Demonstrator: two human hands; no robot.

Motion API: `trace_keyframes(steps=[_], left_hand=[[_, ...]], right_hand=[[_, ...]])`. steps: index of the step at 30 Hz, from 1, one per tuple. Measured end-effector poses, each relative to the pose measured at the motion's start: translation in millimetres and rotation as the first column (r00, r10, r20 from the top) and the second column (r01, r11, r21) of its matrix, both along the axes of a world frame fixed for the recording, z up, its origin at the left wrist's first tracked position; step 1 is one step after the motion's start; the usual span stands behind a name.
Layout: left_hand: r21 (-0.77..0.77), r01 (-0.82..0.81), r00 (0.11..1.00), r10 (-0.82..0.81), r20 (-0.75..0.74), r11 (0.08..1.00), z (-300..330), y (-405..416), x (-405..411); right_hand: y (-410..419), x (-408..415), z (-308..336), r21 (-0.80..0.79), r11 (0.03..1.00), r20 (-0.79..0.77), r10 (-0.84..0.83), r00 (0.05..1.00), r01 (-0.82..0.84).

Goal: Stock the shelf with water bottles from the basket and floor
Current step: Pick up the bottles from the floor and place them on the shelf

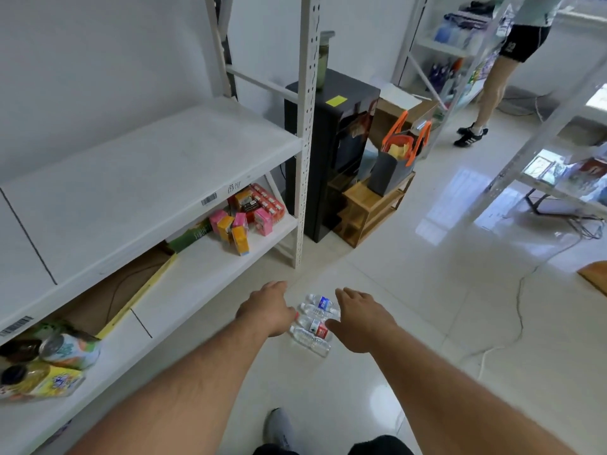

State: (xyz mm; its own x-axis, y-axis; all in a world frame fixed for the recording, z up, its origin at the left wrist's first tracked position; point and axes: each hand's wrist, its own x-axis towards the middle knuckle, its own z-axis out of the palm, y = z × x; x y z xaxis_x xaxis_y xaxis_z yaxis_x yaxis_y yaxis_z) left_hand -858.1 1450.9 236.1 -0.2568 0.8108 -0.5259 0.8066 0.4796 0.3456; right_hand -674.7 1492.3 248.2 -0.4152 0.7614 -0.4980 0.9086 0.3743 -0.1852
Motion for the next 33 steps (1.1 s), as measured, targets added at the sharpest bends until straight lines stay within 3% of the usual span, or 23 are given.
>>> trace_keyframes(steps=[11,21,33], left_hand=[[-0.054,-0.277,0.96,0.279,0.02,0.959,-21,84,12],[-0.158,-0.64,0.749,0.656,0.091,0.752,-63,109,90],[-0.266,-0.788,0.525,0.832,0.18,0.554,-120,74,102]], right_hand=[[141,4,-17,-0.053,0.974,-0.025,0.22,0.975,-0.221],[264,29,-63,-0.151,0.859,-0.022,0.492,0.87,-0.489],[267,-3,-109,-0.275,0.761,0.047,0.622,0.782,-0.588]])
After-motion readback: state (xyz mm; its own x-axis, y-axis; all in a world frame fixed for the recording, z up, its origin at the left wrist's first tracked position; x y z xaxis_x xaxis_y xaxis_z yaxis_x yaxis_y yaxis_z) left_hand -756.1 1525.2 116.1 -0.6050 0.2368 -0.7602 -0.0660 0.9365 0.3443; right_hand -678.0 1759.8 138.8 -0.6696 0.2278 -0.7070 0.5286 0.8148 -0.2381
